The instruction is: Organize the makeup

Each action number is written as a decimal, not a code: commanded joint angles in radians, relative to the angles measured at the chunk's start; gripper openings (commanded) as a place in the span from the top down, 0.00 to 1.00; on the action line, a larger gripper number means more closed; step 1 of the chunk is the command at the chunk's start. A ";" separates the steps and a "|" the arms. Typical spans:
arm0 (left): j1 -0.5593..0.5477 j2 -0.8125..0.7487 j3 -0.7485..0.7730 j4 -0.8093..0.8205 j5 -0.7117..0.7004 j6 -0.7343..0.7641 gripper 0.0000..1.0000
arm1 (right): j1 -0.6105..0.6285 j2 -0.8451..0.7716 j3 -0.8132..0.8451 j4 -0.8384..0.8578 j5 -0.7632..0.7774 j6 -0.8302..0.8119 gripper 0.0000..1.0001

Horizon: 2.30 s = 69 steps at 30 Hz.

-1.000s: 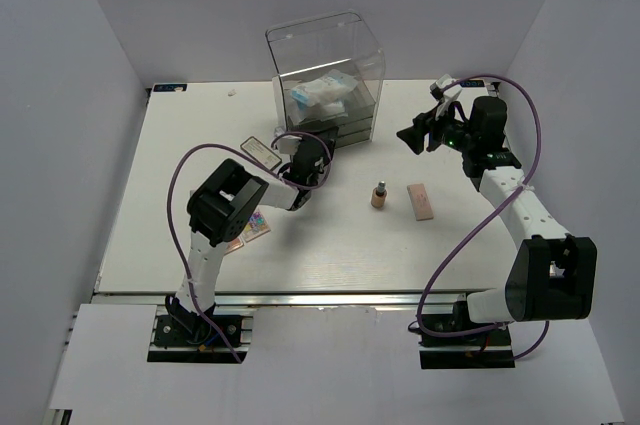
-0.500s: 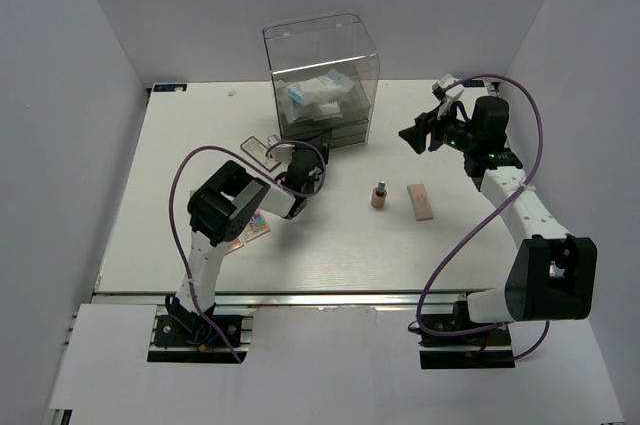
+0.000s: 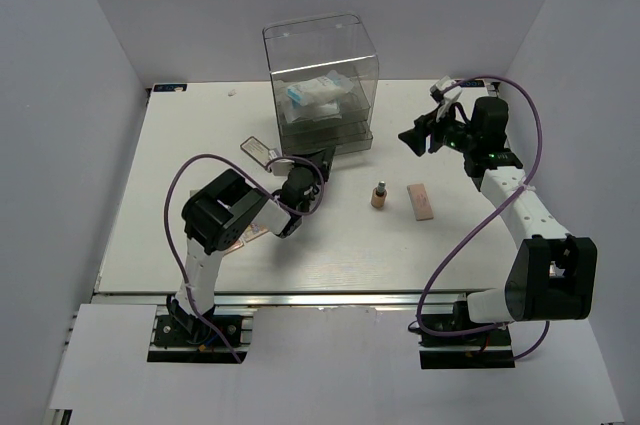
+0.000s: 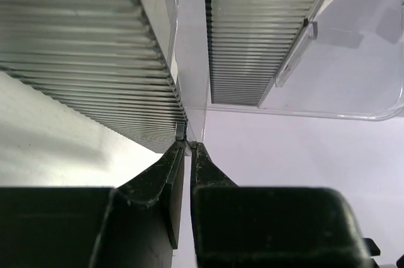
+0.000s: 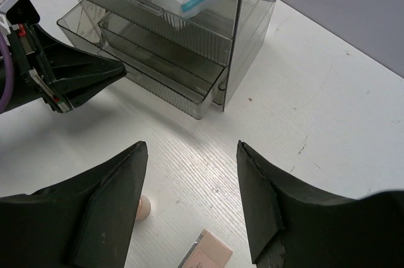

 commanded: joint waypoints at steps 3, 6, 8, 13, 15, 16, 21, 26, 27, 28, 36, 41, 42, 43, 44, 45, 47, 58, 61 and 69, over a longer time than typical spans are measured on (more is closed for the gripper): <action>-0.026 -0.050 -0.032 -0.032 0.027 0.002 0.80 | -0.005 0.005 -0.007 -0.058 -0.059 -0.077 0.30; -0.024 -0.067 -0.035 -0.047 0.018 -0.001 0.61 | -0.003 0.018 -0.004 -0.103 -0.103 -0.147 0.22; -0.024 -0.083 -0.045 -0.051 0.013 0.006 0.46 | -0.005 0.019 -0.010 -0.158 -0.141 -0.189 0.19; -0.024 -0.155 -0.112 -0.028 -0.003 0.014 0.33 | -0.003 0.018 -0.025 -0.299 -0.201 -0.383 0.11; -0.024 -0.188 -0.127 -0.045 0.010 0.034 0.32 | -0.005 0.013 -0.034 -0.327 -0.218 -0.445 0.11; -0.024 -0.222 -0.137 -0.057 0.018 0.043 0.32 | -0.003 0.012 -0.042 -0.339 -0.221 -0.463 0.11; -0.024 -0.345 -0.204 -0.159 0.075 0.115 0.33 | -0.002 0.010 -0.066 -0.390 -0.206 -0.516 0.11; -0.024 -0.561 -0.293 -0.333 0.109 0.203 0.33 | 0.001 0.003 -0.173 -0.310 -0.148 -0.450 0.11; -0.023 -0.596 -0.330 -0.355 0.113 0.218 0.33 | 0.006 -0.004 -0.197 -0.259 -0.140 -0.439 0.11; -0.018 -0.630 -0.348 -0.375 0.119 0.245 0.33 | 0.007 -0.013 -0.220 -0.234 -0.136 -0.433 0.11; 0.040 -1.074 -0.463 -0.769 0.064 0.449 0.30 | 0.030 -0.037 -0.332 -0.135 -0.093 -0.445 0.11; 0.043 -1.270 -0.439 -1.008 -0.055 0.525 0.25 | 0.046 0.015 -0.335 -0.093 -0.102 -0.471 0.11; 0.043 -1.297 -0.439 -1.031 -0.074 0.526 0.25 | 0.056 0.025 -0.333 -0.088 -0.106 -0.483 0.11; 0.043 -1.343 -0.437 -1.067 -0.107 0.528 0.25 | 0.061 0.050 -0.324 -0.083 -0.108 -0.503 0.11; 0.045 -1.365 -0.436 -1.082 -0.121 0.528 0.25 | 0.067 0.067 -0.315 -0.083 -0.108 -0.512 0.11; 0.045 -1.383 -0.436 -1.099 -0.135 0.530 0.25 | 0.076 0.082 -0.304 -0.082 -0.108 -0.519 0.11; 0.045 -1.425 -0.427 -1.157 -0.171 0.530 0.25 | 0.081 0.130 -0.274 -0.073 -0.110 -0.517 0.11; 0.045 -1.486 -0.394 -1.245 -0.230 0.545 0.25 | 0.170 0.257 -0.166 -0.017 0.008 -0.477 0.11; 0.045 -1.492 -0.387 -1.260 -0.241 0.546 0.24 | 0.193 0.278 -0.149 -0.013 0.027 -0.473 0.13; 0.045 -1.532 -0.384 -1.305 -0.269 0.537 0.24 | 0.244 0.337 -0.073 -0.146 0.093 -0.505 0.32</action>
